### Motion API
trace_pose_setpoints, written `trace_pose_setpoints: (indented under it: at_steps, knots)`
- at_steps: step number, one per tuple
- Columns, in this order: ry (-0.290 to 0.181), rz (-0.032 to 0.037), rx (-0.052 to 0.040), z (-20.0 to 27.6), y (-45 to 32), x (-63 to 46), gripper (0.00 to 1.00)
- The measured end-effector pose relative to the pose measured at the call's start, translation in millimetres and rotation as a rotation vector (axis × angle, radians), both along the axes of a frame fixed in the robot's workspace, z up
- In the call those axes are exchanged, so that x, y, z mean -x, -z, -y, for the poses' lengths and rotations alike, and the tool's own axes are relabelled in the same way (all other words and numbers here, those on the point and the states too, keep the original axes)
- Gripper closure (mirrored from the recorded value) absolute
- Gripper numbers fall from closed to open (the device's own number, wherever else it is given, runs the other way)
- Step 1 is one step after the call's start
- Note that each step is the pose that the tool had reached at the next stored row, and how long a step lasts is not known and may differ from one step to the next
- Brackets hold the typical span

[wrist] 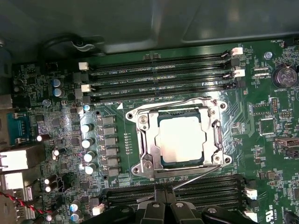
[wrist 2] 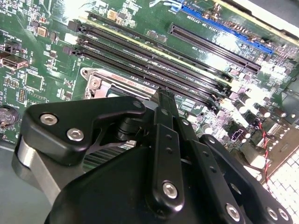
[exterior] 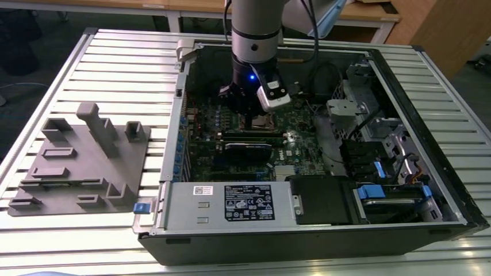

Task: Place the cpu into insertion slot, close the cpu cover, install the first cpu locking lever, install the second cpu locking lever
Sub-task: 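Install the second cpu locking lever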

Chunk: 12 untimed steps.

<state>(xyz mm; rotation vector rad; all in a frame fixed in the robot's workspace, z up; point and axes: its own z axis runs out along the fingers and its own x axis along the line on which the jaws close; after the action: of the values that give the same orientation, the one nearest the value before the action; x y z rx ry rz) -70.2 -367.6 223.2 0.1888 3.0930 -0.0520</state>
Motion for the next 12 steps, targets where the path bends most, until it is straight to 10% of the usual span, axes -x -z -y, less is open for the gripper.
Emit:
trace_pose_setpoints:
  at_steps: [12]
  knots:
    - [0.000,0.0002,-0.0003,-0.1,1.2,1.1,0.89]
